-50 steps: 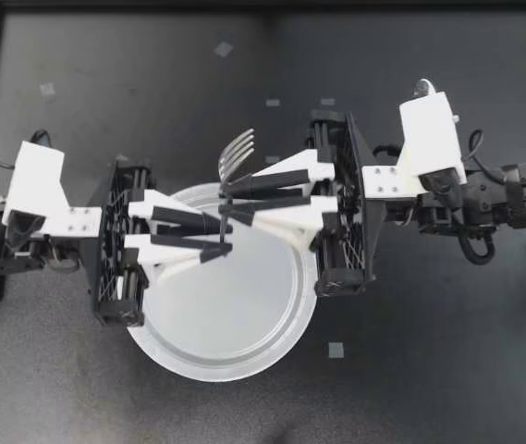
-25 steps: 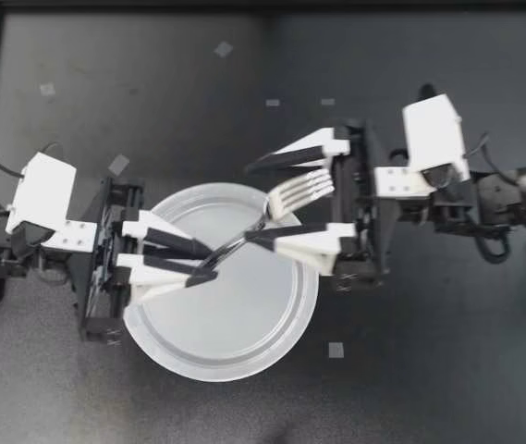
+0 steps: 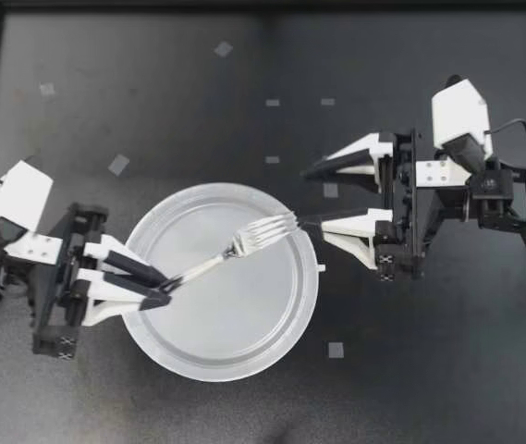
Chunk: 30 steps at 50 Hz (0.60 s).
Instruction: Pick up the fork and place it on the plate.
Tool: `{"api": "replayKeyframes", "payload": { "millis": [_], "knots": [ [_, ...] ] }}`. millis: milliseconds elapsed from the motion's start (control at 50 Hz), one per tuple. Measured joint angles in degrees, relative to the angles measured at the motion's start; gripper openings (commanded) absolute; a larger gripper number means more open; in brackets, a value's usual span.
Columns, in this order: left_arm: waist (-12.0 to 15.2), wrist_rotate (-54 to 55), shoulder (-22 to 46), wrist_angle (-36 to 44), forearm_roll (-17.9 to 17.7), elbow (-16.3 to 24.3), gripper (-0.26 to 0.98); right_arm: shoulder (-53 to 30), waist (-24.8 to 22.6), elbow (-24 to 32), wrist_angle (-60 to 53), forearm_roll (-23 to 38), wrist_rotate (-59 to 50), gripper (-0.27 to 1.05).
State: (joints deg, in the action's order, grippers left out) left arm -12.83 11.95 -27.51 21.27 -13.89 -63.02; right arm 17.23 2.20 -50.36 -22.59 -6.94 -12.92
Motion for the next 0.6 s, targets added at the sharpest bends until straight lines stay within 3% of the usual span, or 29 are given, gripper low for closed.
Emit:
{"api": "replayKeyframes", "payload": {
  "millis": [240, 520, 600],
  "knots": [
    [-1.14, 4.39, -1.58, -0.97, -0.09, -3.08, 0.05, 1.49, 0.0, -1.85, 3.69, 0.26, -1.67, 0.78],
    [-2.2, 10.55, 1.41, -14.06, -0.09, -3.96, 0.05, 4.22, 0.0, -3.6, 8.0, 0.09, -3.52, 0.78],
    [-3.87, 11.78, 3.16, -18.9, -0.09, -3.87, 0.05, 4.31, 0.0, -3.6, 8.17, 0.09, -3.6, 0.78]
  ]
}}
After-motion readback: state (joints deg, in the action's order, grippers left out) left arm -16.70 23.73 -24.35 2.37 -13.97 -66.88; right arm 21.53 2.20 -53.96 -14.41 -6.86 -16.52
